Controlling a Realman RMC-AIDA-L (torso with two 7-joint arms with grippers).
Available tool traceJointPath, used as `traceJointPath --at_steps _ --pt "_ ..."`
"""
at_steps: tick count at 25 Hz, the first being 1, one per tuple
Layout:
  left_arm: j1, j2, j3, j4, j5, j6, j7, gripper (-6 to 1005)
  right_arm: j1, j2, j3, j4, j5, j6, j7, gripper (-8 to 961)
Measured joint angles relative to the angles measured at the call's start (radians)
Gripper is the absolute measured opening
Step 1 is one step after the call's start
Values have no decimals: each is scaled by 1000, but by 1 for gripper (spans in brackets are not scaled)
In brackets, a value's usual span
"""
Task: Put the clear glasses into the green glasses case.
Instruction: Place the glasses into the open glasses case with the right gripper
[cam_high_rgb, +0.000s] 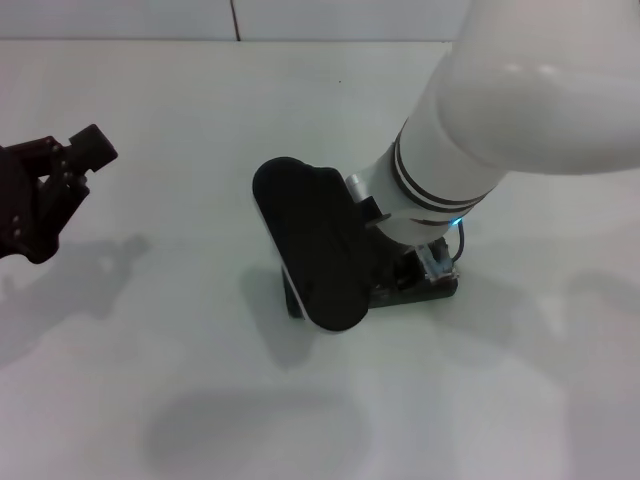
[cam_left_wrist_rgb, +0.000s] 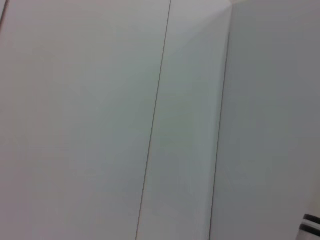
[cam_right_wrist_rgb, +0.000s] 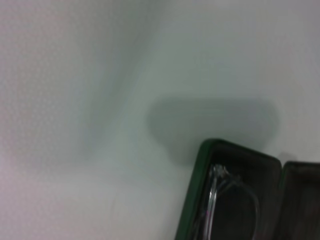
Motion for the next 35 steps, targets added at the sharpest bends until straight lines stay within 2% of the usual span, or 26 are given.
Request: traceJointPath --at_steps 6,11,15,18,25,31,35 --pt "0 0 0 0 0 -1 -4 38 -53 0 16 -92 -21 -48 6 120" --pt "0 0 0 0 0 -1 -6 38 -151 0 23 -217 -110 -95 37 112" --pt "-1 0 0 0 0 -1 -7 38 -215 0 73 -302 -143 -174 93 106" --pt "-1 0 0 0 0 -2 -7 38 -304 0 145 -385 -143 -224 124 102" --pt "0 2 1 -3 0 2 -6 38 -532 0 287 -583 -123 -236 130 65" --pt "-2 4 3 -1 -1 9 -9 38 -653 -1 351 -547 -78 -144 127 48" --pt "-2 2 3 -3 -1 9 -9 38 -672 -2 375 -512 -70 -84 126 45"
